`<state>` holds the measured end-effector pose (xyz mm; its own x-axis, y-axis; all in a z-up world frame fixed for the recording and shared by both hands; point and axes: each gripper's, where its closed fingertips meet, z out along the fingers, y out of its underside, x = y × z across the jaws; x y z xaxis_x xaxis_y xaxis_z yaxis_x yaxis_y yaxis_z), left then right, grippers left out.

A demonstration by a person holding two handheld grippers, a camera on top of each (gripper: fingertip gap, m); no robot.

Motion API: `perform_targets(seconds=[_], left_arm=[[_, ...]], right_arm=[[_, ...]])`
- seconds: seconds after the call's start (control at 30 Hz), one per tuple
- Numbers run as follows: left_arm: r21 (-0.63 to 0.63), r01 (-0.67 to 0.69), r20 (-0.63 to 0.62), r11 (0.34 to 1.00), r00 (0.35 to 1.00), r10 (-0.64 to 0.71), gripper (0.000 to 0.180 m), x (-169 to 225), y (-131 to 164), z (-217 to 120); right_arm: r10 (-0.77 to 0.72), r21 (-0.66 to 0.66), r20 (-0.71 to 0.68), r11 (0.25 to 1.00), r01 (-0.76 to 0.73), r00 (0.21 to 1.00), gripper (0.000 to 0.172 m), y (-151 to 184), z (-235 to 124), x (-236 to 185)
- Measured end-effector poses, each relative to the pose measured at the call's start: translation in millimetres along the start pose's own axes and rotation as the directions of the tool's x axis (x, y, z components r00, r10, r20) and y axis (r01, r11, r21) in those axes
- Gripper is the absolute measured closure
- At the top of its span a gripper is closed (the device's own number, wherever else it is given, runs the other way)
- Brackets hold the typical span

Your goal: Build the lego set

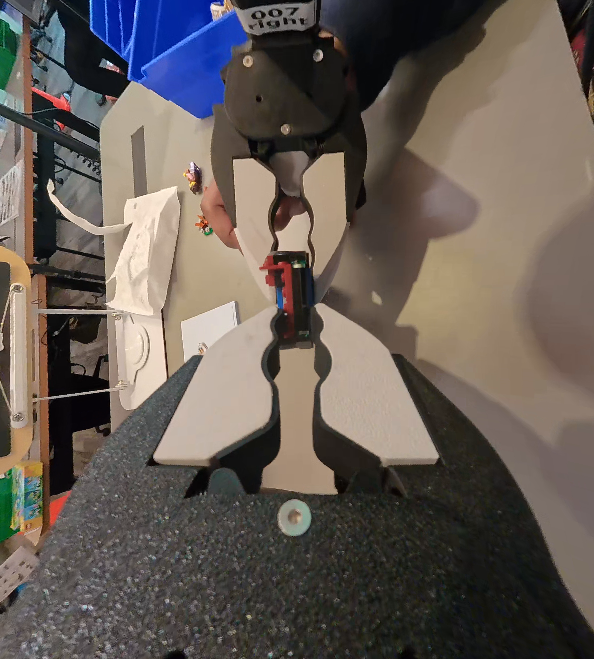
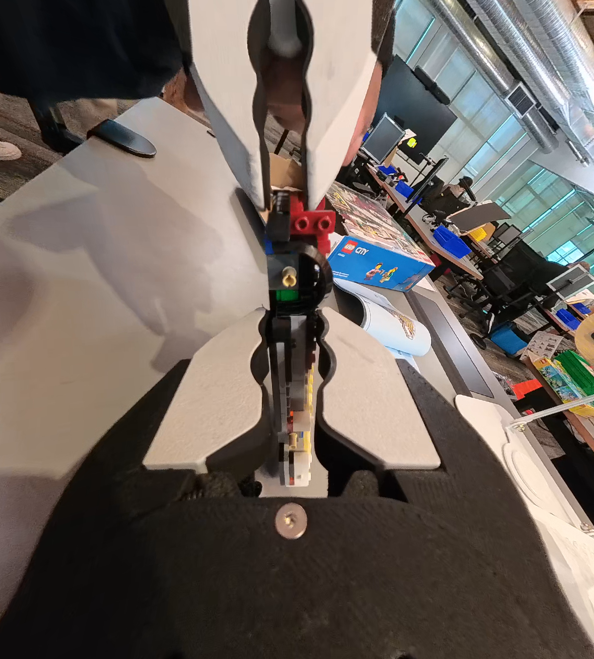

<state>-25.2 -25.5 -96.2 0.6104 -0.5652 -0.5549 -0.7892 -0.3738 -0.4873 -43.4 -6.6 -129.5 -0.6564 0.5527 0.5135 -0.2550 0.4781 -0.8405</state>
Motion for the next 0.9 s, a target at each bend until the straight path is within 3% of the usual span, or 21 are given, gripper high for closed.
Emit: perform_targets(seconds=[0.7,0.9], left_arm=[[0.046,-0.011,-0.065,0.999,0.998,0.014,0.168,4.4,-1.7,2.8],[0.066,0.004,0.036,0.998,0.999,-0.006,0.167,-6.3,-0.3,5.1]], right_arm=[[-0.041,-0.020,0.007,0.999,0.041,0.999,0.149,2.8,3.8,-4.7],[-0.043,-0.028,-0.034,0.999,0.042,0.998,0.149,5.6,2.4,3.4]])
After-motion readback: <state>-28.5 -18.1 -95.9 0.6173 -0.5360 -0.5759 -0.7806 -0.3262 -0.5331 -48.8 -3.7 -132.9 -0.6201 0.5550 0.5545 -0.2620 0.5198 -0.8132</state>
